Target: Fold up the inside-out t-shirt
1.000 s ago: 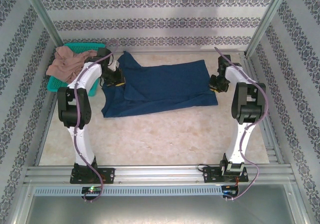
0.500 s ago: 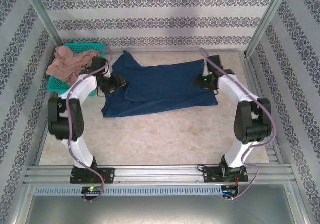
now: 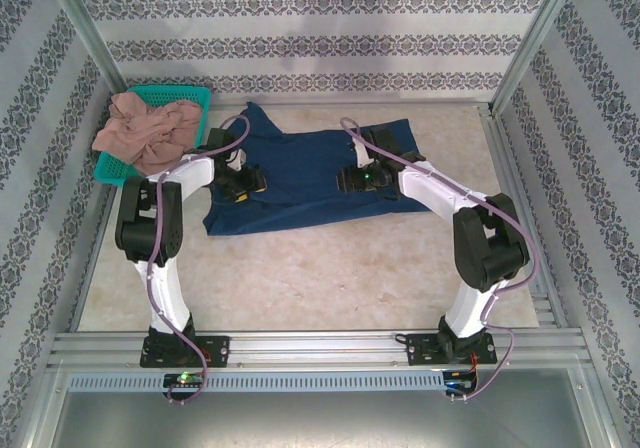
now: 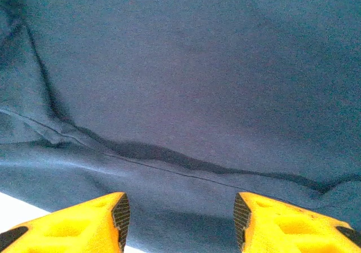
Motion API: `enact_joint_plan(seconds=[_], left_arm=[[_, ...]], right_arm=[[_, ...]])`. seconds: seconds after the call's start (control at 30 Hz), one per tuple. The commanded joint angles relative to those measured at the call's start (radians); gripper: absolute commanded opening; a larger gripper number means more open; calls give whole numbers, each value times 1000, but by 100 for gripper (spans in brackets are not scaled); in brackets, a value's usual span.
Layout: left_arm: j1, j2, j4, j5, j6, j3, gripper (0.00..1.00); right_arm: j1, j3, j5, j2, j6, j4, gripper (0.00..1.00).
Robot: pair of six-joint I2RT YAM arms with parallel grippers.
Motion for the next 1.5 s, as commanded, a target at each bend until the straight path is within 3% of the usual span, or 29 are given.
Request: enact_joint_plan(seconds=[0.0, 0.23, 0.33, 0.43, 0.53, 0.67, 0.87, 0.97, 1.17, 1.47], left_arm=[[-18, 4, 32, 50, 6, 41, 35], [-37, 48, 49, 125, -31, 135, 9], [-58, 105, 50, 158, -58, 236, 9], [-82, 178, -20, 129, -46, 379, 17], [-92, 216, -57, 94, -45, 447, 45], [-93, 147, -98, -12, 10, 395, 57], [-56, -100, -76, -178, 82, 94, 64], [7, -171, -50, -194, 82, -29, 66], [103, -217, -11, -225, 70, -144, 70], [135, -220, 60, -220, 44, -196, 70]], right_arm=[[-17, -26, -5, -44, 21, 3, 53], [-47, -72, 5, -66, 39, 7, 52], [-56, -80, 5, -67, 42, -1, 52], [-62, -91, 8, -80, 41, -8, 52], [-70, -109, 11, -95, 40, -12, 52], [-71, -135, -14, -105, 59, 4, 52], [-5, -120, -110, -59, 124, 141, 54], [49, -56, -148, 27, 201, 242, 55], [118, 97, -142, 228, 408, 423, 61], [165, 340, -85, 472, 508, 426, 58]])
